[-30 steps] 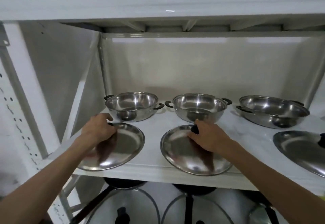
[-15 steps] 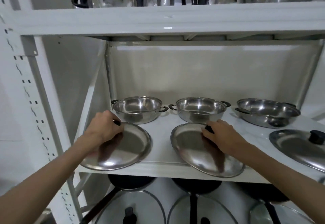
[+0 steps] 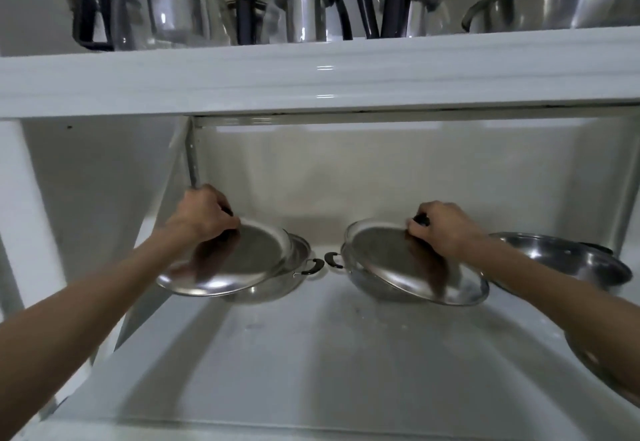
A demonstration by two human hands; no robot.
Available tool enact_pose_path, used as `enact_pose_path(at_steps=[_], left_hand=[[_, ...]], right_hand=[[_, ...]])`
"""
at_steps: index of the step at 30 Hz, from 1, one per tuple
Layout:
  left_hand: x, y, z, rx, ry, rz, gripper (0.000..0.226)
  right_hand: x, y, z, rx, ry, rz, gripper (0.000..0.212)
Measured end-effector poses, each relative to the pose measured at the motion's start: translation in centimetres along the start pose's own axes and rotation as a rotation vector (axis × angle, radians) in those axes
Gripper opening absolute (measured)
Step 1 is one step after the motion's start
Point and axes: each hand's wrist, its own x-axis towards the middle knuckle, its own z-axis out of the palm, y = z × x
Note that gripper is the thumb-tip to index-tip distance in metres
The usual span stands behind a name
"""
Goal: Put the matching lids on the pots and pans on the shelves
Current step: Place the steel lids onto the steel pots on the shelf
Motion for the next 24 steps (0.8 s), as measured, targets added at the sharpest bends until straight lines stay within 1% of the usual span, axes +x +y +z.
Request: enact_pose_path(at_steps=[5,9,13,17,21,24], left_hand=[[4.6,-0.4,4.8,0.014,-0.036,-0.049,0.016],[5.8,0.5,7.5,0.052,-0.063,-0.038,0.027],[7.0,0.8,9.4,0.04,-0.048,-0.071,0.029],[7.9,0.8,10.7,0.059,-0.051,-0.076,0.031],[8.4,-0.4,11.2,0.083,-0.087,-0.092,0.032],[8.2,-1.3,11.4,0.064,-0.081,-0.08,0.031]], right_hand=[[5.8,1.1,2.9,-0.031,-0.052,0.006,0.034],[8.2,2.0,5.1,-0.032,-0.103,-0.023,0.03],[9.6,2.7,6.7,-0.037,-0.146,-0.065,0.031],[10.4,2.9,8.2,-0.049,-0.156,-0.08,0.038],[10.6,2.6,9.0,-0.041,-0.168,-0.081,0.034],[10.7,2.8,9.4,-0.034,-0.163,-0.094,0.034]])
